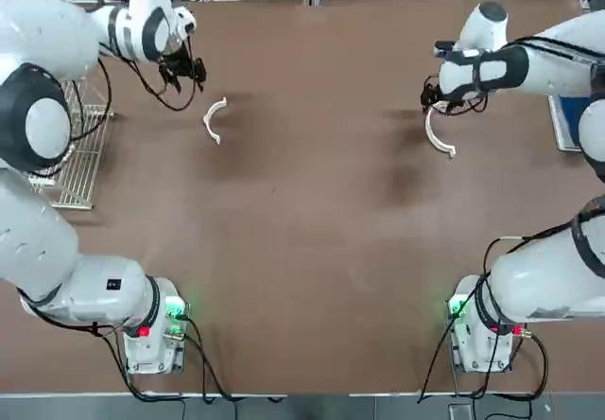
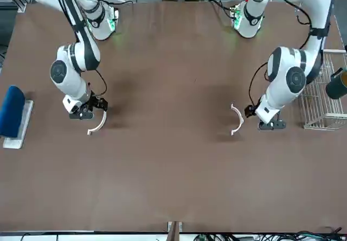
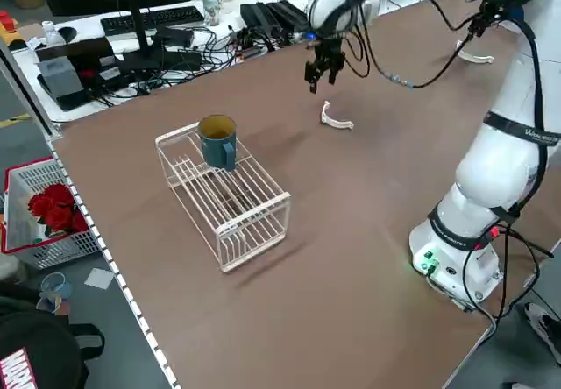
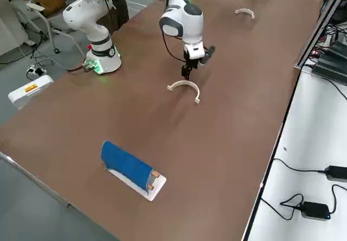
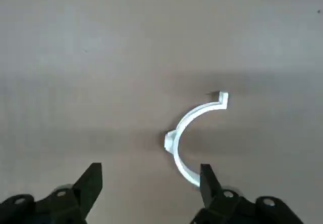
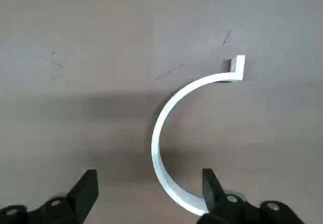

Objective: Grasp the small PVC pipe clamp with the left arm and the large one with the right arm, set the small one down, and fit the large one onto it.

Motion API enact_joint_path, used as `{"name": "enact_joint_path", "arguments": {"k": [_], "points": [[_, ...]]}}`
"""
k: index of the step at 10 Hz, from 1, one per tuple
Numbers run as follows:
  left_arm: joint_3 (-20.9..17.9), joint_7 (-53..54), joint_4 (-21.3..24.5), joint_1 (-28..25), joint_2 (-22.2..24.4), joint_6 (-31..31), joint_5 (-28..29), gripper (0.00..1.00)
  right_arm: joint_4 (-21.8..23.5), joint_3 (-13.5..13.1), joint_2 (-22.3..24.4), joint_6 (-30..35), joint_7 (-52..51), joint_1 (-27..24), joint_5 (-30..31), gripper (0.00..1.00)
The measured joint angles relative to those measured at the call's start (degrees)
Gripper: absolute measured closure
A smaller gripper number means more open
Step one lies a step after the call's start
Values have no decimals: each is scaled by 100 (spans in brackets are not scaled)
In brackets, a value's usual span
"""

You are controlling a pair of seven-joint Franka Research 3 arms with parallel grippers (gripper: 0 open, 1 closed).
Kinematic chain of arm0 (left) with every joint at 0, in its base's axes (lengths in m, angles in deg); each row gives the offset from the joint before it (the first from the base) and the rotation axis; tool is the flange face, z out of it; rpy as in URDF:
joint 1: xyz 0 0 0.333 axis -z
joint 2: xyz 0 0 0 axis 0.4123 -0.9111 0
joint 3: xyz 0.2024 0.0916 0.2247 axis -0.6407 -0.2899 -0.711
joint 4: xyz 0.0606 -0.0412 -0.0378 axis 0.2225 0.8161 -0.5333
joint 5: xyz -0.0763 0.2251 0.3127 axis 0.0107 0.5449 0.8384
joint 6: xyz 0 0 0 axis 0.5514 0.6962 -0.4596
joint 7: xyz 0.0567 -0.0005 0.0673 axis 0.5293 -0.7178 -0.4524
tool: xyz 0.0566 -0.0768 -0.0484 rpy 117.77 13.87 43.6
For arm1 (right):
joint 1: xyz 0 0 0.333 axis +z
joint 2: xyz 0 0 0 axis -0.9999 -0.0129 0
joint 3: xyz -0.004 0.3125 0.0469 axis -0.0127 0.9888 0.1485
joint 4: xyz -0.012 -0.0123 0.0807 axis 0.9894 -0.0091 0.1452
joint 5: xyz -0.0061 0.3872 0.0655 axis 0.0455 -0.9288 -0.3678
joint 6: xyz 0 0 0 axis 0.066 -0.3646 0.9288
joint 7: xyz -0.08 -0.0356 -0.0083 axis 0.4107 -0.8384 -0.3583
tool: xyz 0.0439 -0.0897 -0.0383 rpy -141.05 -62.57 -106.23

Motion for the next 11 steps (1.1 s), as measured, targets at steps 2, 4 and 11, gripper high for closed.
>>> {"name": "enact_joint_path", "arguments": {"k": [2, 4, 11], "points": [[7, -91, 53, 248, -414, -413, 249, 16, 20, -8, -279, -313, 10, -6, 0, 33], [9, -178, 60, 315, -774, -675, 525, 21, 35, -15, -533, -638, 11, -12, 0, 38], [-11, -177, 60, 246, -1104, -847, 648, 44, 42, -44, -771, -880, 23, -71, 0, 85]]}}
